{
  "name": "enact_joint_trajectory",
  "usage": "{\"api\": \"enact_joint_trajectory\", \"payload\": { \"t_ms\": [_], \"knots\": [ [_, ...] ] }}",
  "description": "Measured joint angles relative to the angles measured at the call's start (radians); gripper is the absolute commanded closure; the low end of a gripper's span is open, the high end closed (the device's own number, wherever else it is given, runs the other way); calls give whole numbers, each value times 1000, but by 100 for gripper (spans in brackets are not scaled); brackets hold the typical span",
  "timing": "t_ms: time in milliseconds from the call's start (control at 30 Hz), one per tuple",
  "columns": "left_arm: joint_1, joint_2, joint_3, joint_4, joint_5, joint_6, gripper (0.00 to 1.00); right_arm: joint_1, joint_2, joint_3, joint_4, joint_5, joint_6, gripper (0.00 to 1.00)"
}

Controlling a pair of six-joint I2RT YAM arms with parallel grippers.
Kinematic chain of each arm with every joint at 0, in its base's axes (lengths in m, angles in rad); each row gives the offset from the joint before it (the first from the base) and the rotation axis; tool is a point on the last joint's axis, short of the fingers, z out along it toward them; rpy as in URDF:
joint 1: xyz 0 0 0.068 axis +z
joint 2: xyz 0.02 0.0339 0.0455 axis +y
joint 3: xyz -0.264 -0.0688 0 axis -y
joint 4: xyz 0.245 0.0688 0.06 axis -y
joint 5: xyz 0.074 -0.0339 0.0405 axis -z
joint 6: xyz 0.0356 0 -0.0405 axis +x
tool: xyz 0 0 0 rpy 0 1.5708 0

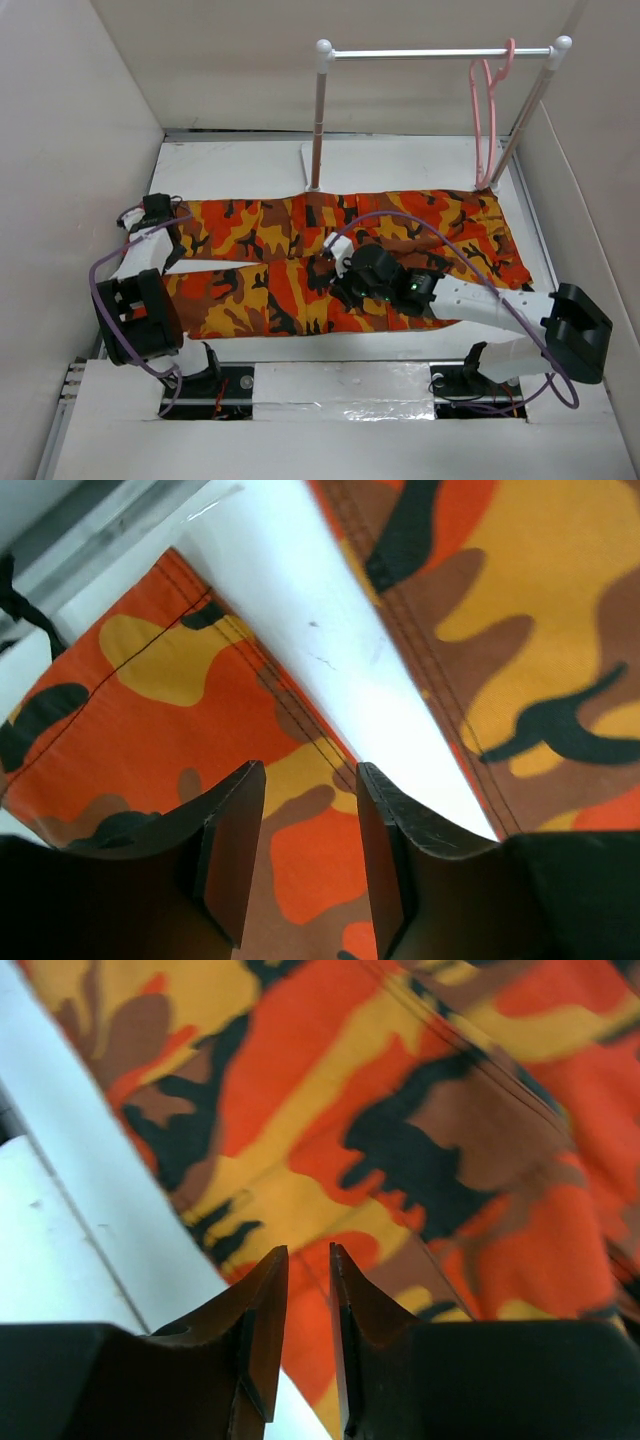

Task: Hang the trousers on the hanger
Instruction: Flatten out the trousers at the center of the board.

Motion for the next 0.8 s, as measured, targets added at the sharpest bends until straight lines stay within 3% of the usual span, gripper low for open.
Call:
{"api": "enact_joint_trajectory", "payload": {
  "t_ms": [133, 400, 500, 533, 633, 800],
  "knots": [
    [35, 53, -2, -2, 16, -48, 50, -63, -49, -48, 9, -34, 13, 69],
    [33, 162, 8, 39, 35, -143, 51, -73, -83, -79, 62, -107, 16, 69],
    [33, 167, 1, 76, 42, -174, 64, -73, -83, -82, 73, -116, 16, 70],
    [33, 167, -2, 84, 41, -184, 78, -73, -83, -85, 76, -117, 16, 70],
    [33, 175, -3, 97, 22, -204, 100, -80, -83, -91, 81, -116, 16, 70],
    [33, 151, -32, 128, 15, -217, 100, -127, -93, -101, 90, -118, 20, 70]
  ]
}}
